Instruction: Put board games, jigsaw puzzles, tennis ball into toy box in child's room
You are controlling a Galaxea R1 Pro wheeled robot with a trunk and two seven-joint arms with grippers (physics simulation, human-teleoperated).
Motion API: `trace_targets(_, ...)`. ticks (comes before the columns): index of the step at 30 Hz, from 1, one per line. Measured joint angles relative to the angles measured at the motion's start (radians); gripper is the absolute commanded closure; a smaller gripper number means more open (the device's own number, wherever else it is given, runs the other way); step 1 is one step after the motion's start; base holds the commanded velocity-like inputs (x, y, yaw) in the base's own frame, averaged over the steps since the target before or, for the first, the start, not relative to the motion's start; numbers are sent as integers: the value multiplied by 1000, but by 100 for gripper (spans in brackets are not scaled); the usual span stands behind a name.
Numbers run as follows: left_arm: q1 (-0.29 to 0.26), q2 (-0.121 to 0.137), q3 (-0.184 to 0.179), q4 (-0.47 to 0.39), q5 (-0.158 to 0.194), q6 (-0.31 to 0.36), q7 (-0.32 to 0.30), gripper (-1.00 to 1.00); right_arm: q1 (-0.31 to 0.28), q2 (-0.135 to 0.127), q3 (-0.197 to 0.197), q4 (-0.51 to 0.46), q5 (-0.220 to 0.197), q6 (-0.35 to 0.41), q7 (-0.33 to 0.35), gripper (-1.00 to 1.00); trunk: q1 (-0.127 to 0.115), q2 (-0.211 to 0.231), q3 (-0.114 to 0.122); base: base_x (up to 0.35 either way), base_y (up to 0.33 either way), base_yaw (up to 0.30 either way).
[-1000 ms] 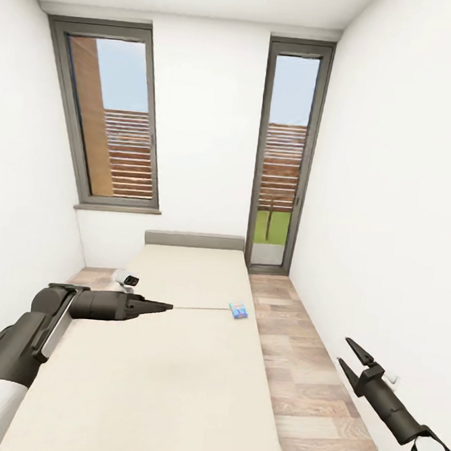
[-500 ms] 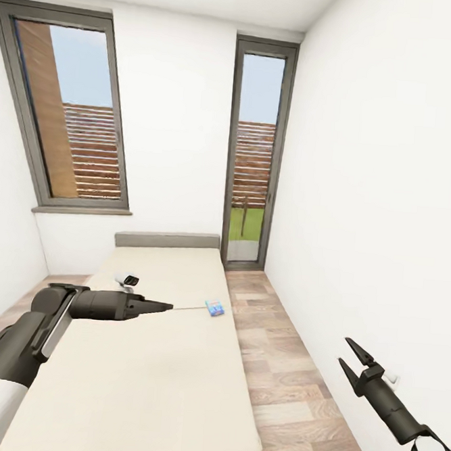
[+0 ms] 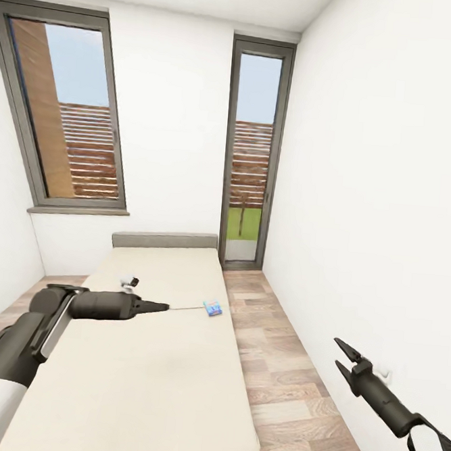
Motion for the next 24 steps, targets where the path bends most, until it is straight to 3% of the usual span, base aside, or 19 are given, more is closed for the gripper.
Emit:
trace_targets(3,0,-1,6,1,-2,2,88,-100,-2,1,28,-51,69,5,-68,-100,0,0,0,0,0,-2)
trace_targets(4,0,-3,9,2,-2,4,152,-100,-3,3,49,-86,111,16,-114,-100,0,0,0,0,0,0)
trace_targets(6,0,-8,11,2,-1,6,219,-100,-3,5,70,-120,148,34,-158,-100,0,0,0,0,0,0)
trace_targets(7,0,-15,12,2,-1,7,283,-100,-4,9,90,-148,174,55,-197,-100,0,0,0,0,0,0)
trace_targets(9,0,-21,13,3,-1,8,350,-100,-4,12,110,-170,192,72,-233,-100,0,0,0,0,0,0)
trace_targets(12,0,-32,15,2,3,9,501,-100,-4,14,147,-196,212,93,-281,-100,0,0,0,0,0,0)
trace_targets(16,0,-38,19,2,5,10,577,-100,0,16,161,-210,219,96,-292,-100,0,0,0,0,0,0)
trace_targets(24,0,-52,37,2,3,9,650,-100,-1,15,177,-231,224,95,-299,-100,0,0,0,118,-104,0)
